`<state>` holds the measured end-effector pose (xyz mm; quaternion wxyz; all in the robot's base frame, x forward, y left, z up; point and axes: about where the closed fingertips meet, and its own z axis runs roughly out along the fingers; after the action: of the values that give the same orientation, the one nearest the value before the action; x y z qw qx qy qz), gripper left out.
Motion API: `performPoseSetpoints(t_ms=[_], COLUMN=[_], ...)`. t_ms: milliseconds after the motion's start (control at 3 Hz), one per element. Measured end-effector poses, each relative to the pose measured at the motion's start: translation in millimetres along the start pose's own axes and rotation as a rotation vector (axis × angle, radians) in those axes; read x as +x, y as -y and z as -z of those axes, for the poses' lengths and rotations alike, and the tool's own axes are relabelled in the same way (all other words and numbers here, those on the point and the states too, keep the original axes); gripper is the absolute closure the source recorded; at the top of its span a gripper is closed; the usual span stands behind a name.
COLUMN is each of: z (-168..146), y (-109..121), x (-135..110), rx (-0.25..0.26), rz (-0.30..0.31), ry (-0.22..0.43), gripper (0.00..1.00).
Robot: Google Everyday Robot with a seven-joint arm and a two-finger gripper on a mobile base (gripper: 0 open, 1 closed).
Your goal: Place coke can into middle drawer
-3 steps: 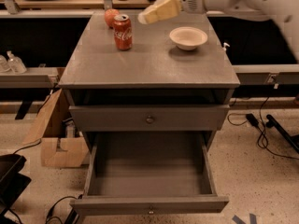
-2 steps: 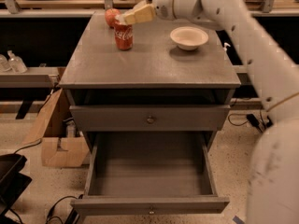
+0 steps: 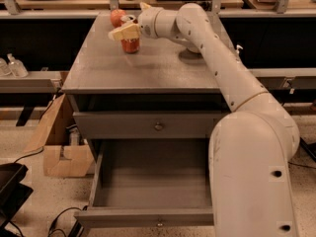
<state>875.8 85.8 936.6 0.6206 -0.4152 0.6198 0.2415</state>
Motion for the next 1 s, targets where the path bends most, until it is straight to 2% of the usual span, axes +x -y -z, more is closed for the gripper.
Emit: performPoseSetpoints(t_ms=[333, 667, 1000], z=[-9.9, -16.2, -20.5], y=[2.3, 0.5, -3.3], x=[34.2, 60.9, 61.0], rx=[0.027, 0.049, 0.042], rz=[-0.085, -0.161, -0.163], ry=[-0.041, -0.069, -0.068], gripper=[0.0, 0.14, 0.45])
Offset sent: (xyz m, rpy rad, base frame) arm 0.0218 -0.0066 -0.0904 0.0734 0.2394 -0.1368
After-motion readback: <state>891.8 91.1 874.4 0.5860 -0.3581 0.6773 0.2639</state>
